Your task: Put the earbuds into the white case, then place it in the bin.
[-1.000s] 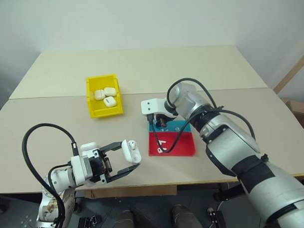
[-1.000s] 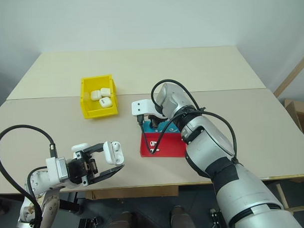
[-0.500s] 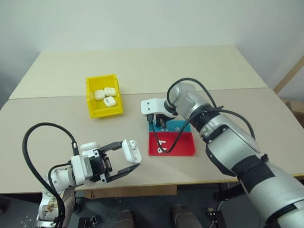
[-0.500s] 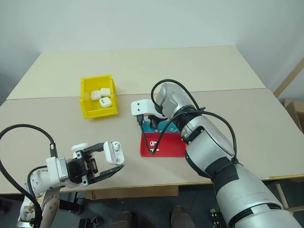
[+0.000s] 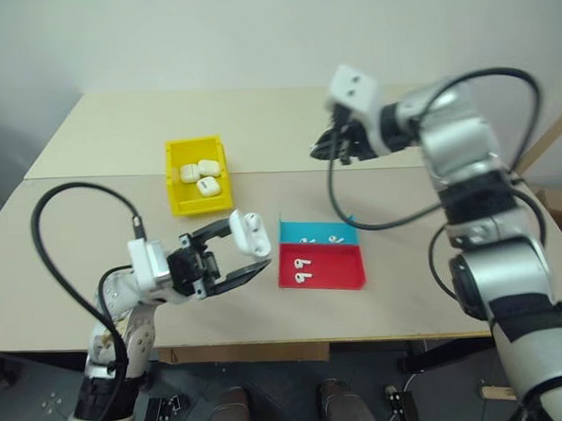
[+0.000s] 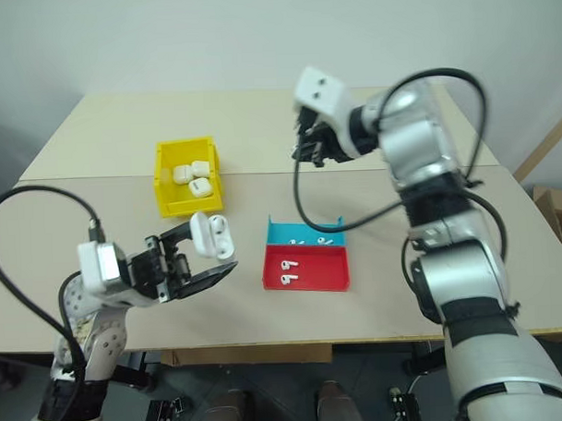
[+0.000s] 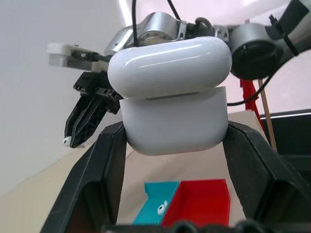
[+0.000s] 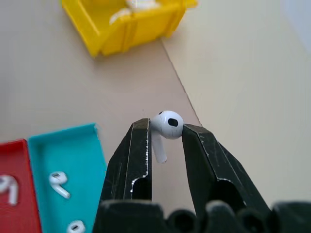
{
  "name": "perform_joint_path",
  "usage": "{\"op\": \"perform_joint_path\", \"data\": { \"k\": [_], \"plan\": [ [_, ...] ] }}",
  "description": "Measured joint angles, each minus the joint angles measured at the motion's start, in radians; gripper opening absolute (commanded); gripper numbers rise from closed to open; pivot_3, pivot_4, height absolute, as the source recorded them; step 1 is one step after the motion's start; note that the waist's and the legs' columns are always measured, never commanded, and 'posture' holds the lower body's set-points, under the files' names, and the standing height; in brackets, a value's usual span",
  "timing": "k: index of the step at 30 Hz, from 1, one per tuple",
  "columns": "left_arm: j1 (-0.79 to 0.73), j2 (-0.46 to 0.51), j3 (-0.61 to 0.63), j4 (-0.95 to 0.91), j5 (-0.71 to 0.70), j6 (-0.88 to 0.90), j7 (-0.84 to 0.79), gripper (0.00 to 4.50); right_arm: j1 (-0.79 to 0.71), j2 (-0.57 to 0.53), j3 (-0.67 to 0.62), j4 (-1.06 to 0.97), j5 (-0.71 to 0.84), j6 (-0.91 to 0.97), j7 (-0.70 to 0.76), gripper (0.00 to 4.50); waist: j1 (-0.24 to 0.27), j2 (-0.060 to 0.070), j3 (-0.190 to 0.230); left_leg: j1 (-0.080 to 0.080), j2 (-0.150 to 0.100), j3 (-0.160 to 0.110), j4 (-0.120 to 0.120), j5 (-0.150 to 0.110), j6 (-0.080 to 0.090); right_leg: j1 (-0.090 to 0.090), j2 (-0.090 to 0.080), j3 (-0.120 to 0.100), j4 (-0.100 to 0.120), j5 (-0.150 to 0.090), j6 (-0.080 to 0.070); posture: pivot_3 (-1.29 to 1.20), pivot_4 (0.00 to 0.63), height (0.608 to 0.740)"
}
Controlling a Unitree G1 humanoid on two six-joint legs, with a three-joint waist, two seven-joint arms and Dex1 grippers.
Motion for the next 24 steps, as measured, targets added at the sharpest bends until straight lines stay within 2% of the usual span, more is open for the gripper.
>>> {"op": "perform_joint_path", "data": {
  "k": [6,9,14,18,24],
  "plan": [
    [-0.053,-0.005,-0.032,-0.029,-0.011,0.074,0.012,2.72,0.147,-0.019,-0.291,-0.450,0.281,0.353,-0.048,1.10,0.000,0.000,0.000,0.000,0.000,0.000,0.000,0.000,0.000,0.001,0.000,0.000,-0.001,0.000,0.000,0.00,0.150,0.740],
    [-0.070,-0.008,-0.045,-0.029,-0.011,0.096,0.010,2.72,0.239,0.031,-0.475,-0.659,0.457,0.484,-0.078,1.10,0.003,0.000,0.000,0.000,0.000,0.000,0.001,0.000,0.000,0.002,0.000,0.000,-0.001,0.000,0.000,0.00,0.150,0.740],
    [-0.084,-0.026,-0.065,-0.030,-0.023,0.130,-0.004,2.72,0.331,0.108,-0.673,-0.863,0.718,0.619,-0.146,1.10,0.001,0.000,0.000,0.001,0.000,0.000,0.001,0.000,0.000,0.003,0.001,0.000,0.000,0.000,0.000,0.00,0.150,0.740],
    [-0.109,-0.043,-0.078,-0.029,-0.041,0.142,-0.021,2.72,0.393,0.163,-0.724,-0.951,0.888,0.645,-0.235,1.10,0.000,0.000,0.000,0.001,0.000,0.000,0.001,0.000,0.000,0.002,0.001,0.000,-0.001,0.000,0.001,0.00,0.150,0.740],
    [-0.141,-0.066,-0.089,-0.015,-0.049,0.151,-0.040,2.72,0.524,0.213,-0.684,-1.003,1.044,0.545,-0.356,1.10,0.002,0.000,0.000,0.000,0.000,0.000,0.001,0.000,0.000,0.003,0.001,0.000,-0.001,0.000,0.001,0.00,0.150,0.740]
  ]
}}
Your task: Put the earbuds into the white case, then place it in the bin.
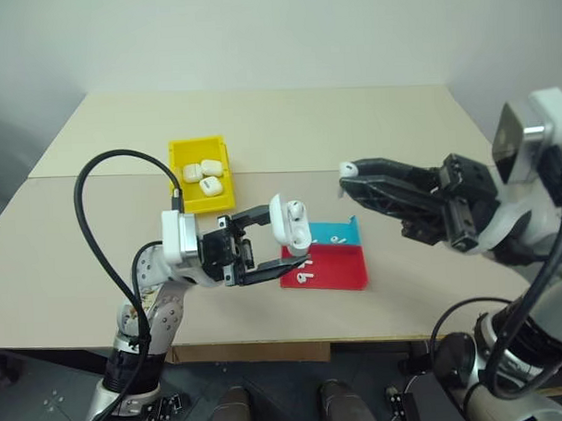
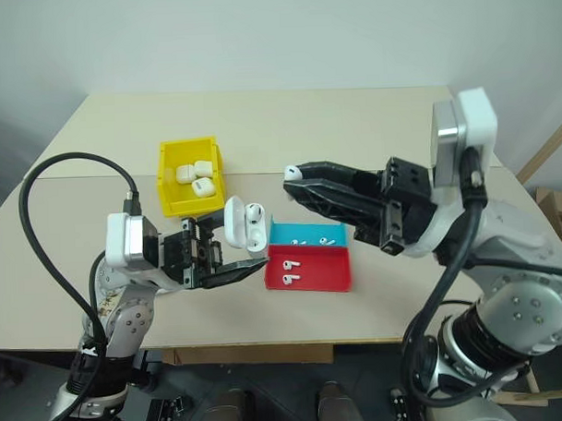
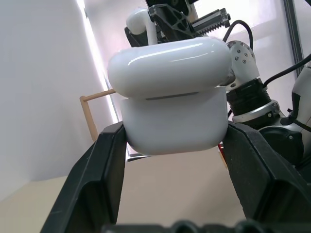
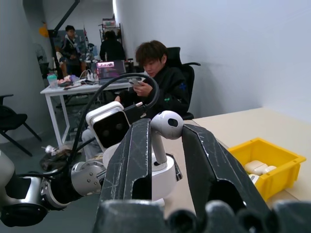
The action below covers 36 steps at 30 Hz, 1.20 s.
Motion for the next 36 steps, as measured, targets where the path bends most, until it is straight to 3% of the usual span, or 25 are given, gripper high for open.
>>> {"op": "perform_joint_path", "data": {
  "k": [15,36],
  "plan": [
    [-0.044,-0.003,-0.009,0.020,0.000,0.028,-0.027,2.72,0.131,-0.163,0.185,0.028,0.168,-0.299,-0.058,1.10,-0.001,0.000,0.000,0.000,0.000,0.000,0.000,0.000,0.000,0.000,0.001,0.000,-0.001,0.000,0.000,0.00,0.150,0.740],
    [-0.050,-0.017,-0.010,0.026,0.001,0.027,-0.029,2.72,0.171,-0.248,0.387,0.082,0.129,-0.494,-0.058,1.10,0.001,0.000,0.000,0.000,0.000,0.000,0.000,0.000,0.000,0.000,0.000,0.000,-0.001,0.000,0.000,0.00,0.150,0.740]
  ]
}}
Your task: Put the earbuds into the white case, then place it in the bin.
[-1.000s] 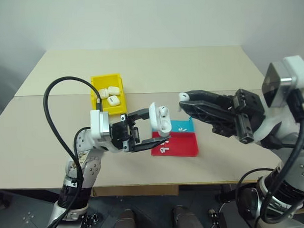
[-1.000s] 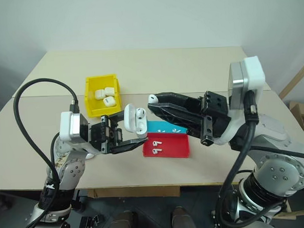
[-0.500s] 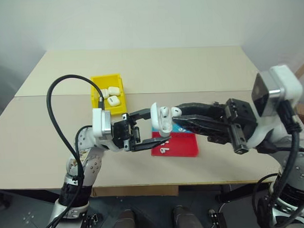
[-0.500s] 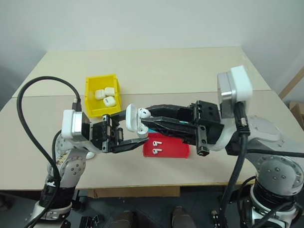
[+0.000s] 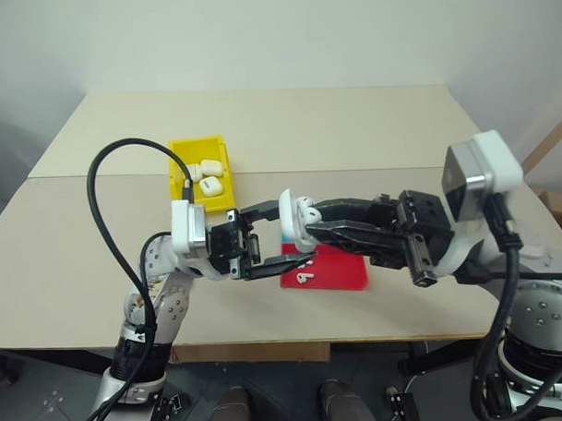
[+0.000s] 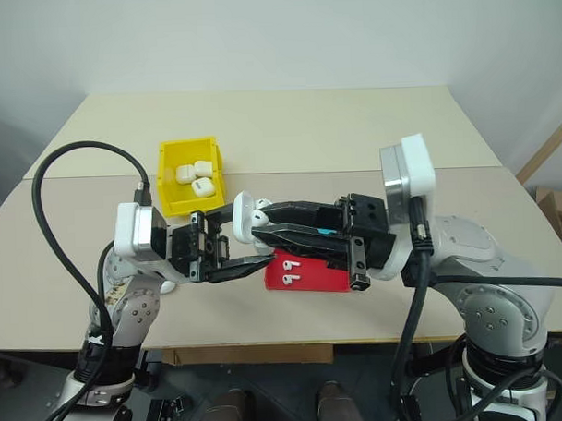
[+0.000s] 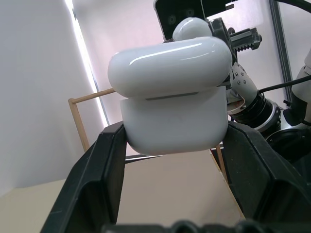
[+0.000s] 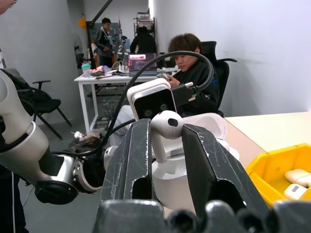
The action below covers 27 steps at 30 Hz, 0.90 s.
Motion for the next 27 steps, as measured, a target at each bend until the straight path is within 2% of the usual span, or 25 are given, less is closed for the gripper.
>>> {"op": "perform_joint_path", "data": {
  "k": [19,20,21,27],
  "plan": [
    [0.000,-0.013,0.000,0.006,0.008,-0.017,-0.009,2.72,0.030,-0.028,0.049,0.002,-0.051,-0.093,0.021,1.10,0.000,0.000,0.000,0.000,0.000,0.000,0.000,0.000,0.000,0.000,0.000,0.000,0.000,0.000,0.000,0.00,0.150,0.740],
    [0.000,-0.013,0.000,0.007,0.008,-0.017,-0.011,2.72,0.030,-0.033,0.050,0.002,-0.050,-0.094,0.023,1.54,0.000,0.000,0.000,0.000,0.000,0.000,0.000,0.000,0.000,0.000,0.000,0.000,0.000,0.000,0.000,0.00,0.150,0.740],
    [0.000,-0.013,0.000,0.007,0.008,-0.017,-0.012,2.72,0.030,-0.038,0.051,0.002,-0.050,-0.094,0.024,1.72,0.000,0.000,0.000,0.000,0.000,0.000,0.000,0.000,0.000,0.000,0.000,0.000,0.000,0.000,0.000,0.00,0.150,0.740],
    [0.000,-0.014,0.000,0.008,0.008,-0.018,-0.014,2.72,0.032,-0.052,0.055,0.002,-0.051,-0.105,0.022,1.72,0.000,0.000,0.000,0.000,0.000,0.000,0.000,0.000,0.000,0.000,0.000,0.000,0.000,0.000,0.000,0.00,0.150,0.740]
  ]
}}
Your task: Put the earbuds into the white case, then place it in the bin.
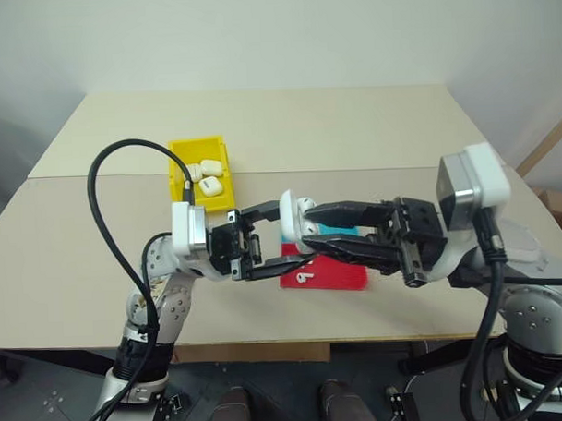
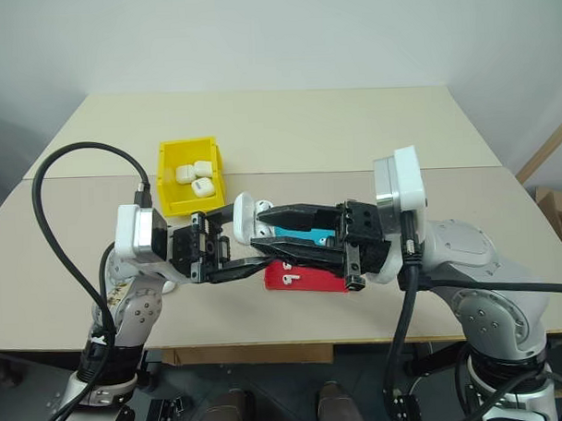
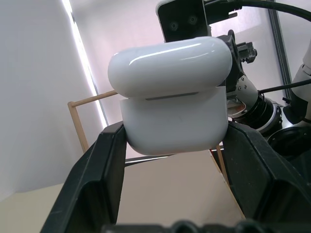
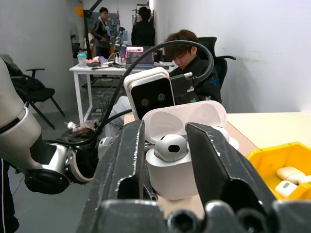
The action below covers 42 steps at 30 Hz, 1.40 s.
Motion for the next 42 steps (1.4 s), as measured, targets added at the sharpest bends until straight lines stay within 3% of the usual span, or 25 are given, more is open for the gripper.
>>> {"op": "perform_joint_path", "data": {
  "k": [14,20,21,24,27,28,35,42],
  "plan": [
    [-0.003,-0.003,0.003,0.060,0.035,-0.023,-0.013,2.72,0.001,-0.041,-0.054,0.074,-0.008,-0.047,0.055,1.72,0.001,0.000,0.000,0.000,0.000,0.000,0.000,0.000,0.000,0.000,0.000,0.000,0.000,0.000,0.000,0.00,0.150,0.740],
    [-0.039,0.003,0.004,0.163,0.080,-0.063,-0.043,2.72,-0.154,-0.174,-0.067,0.217,-0.082,-0.078,0.190,1.72,-0.001,0.000,0.000,0.001,0.000,0.000,0.000,0.000,0.000,0.000,0.000,0.000,0.000,0.000,0.000,0.00,0.150,0.740],
    [-0.043,0.003,0.004,0.175,0.088,-0.073,-0.046,2.72,-0.192,-0.188,-0.052,0.242,-0.100,-0.079,0.212,1.72,-0.002,0.000,0.000,0.001,0.001,0.001,0.000,0.000,0.000,0.000,0.001,0.000,0.000,0.000,0.000,0.00,0.150,0.740],
    [-0.075,-0.007,0.000,0.240,0.125,-0.104,-0.054,2.72,-0.372,-0.233,0.052,0.353,-0.171,-0.069,0.300,1.15,-0.003,0.001,0.000,0.001,0.001,0.001,0.000,0.000,0.000,-0.001,0.001,0.001,0.000,0.000,0.000,0.00,0.150,0.740],
    [-0.086,-0.010,-0.005,0.277,0.161,-0.131,-0.055,2.72,-0.488,-0.226,0.143,0.422,-0.231,-0.063,0.358,0.14,-0.002,0.001,0.001,-0.001,0.000,0.001,0.000,0.000,0.000,-0.001,0.000,0.001,0.000,0.000,0.000,0.00,0.150,0.740],
    [-0.088,-0.010,-0.007,0.285,0.172,-0.137,-0.055,2.72,-0.520,-0.221,0.172,0.442,-0.254,-0.060,0.373,0.06,-0.002,0.001,0.001,-0.001,0.000,0.001,0.000,0.000,0.000,-0.001,0.000,0.000,-0.001,0.000,0.000,0.00,0.150,0.740],
    [-0.095,-0.007,-0.025,0.340,0.243,-0.157,-0.040,2.72,-0.658,-0.150,0.375,0.539,-0.439,-0.072,0.496,0.06,0.000,0.001,0.001,-0.001,0.000,0.001,0.000,0.000,0.000,-0.002,0.000,0.000,0.000,0.000,0.000,0.00,0.150,0.740],
    [-0.121,-0.004,-0.035,0.377,0.305,-0.197,-0.027,2.72,-0.711,-0.077,0.467,0.560,-0.600,-0.170,0.535,0.06,0.000,0.001,0.001,-0.001,0.000,0.000,0.000,0.000,0.000,-0.002,0.000,0.000,0.001,0.000,0.000,0.00,0.150,0.740]
  ]
}}
